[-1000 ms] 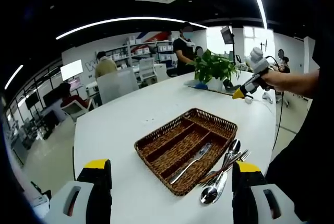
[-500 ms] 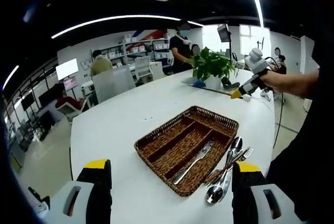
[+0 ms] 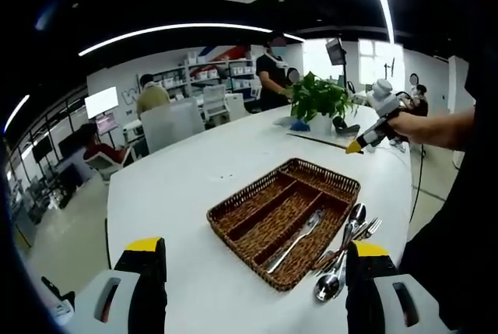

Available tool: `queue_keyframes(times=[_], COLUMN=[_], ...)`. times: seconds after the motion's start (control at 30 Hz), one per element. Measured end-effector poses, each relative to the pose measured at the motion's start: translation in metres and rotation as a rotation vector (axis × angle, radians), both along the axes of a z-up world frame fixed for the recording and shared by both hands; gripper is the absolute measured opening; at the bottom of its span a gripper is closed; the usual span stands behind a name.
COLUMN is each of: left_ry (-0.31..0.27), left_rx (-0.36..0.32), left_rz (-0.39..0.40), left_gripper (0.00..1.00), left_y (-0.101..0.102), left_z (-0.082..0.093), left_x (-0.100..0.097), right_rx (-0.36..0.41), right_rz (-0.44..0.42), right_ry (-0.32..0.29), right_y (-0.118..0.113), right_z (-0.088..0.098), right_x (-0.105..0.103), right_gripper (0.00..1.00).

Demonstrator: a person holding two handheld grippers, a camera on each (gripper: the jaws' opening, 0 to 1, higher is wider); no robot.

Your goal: Arrange the knives, forks, and spoons in their matching storage slots by inserting each utensil handle-first until every utensil is classified and aligned in the correct compartment

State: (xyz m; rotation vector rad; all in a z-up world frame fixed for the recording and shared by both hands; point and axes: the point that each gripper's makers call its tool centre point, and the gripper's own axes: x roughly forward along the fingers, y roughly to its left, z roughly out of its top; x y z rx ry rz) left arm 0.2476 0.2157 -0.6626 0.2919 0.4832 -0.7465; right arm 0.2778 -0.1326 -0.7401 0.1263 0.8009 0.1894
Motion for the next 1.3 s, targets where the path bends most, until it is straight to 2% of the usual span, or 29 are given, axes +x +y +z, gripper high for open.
queue_keyframes(times=[0.23, 0.5, 0.63, 0.8, 1.0, 1.07, 1.3], left_ry=[0.001, -0.034, -0.03, -0.032, -0.056, -0.056, -0.07], left_rx=[-0.001, -0.021, -0.015, -0.008, -0.03, -0.029, -0.025], left_rz=[-0.008, -0.016, -0.015, -0.022, -0.006, -0.004, 0.016], left_gripper=[1.0, 1.0, 1.0, 1.0, 1.0, 1.0, 1.0], left_y=[0.002, 0.004, 0.005, 0.008, 0.012, 0.012, 0.016], left_z=[-0.003, 0.007, 0.008, 0.007, 0.011, 0.01, 0.011], left_x=[0.0, 0.002, 0.001, -0.003, -0.002, -0.002, 0.0], right_rx=[-0.019, -0.037, -0.045, -0.037, -0.055, -0.065, -0.077], right_rz=[-0.019, -0.011, -0.003, 0.0, 0.003, -0.001, 0.003], right_ry=[0.019, 0.049, 0.065, 0.077, 0.09, 0.111, 0.132], right_y=[0.002, 0.001, 0.001, 0.005, 0.005, 0.002, 0.003], right_z=[-0.019, -0.037, -0.048, -0.053, -0.065, -0.078, -0.088], right_x=[-0.003, -0.006, -0.005, -0.004, -0.003, -0.004, -0.007], right_gripper=[0.03, 0.03, 0.03, 0.03, 0.03, 0.03, 0.03])
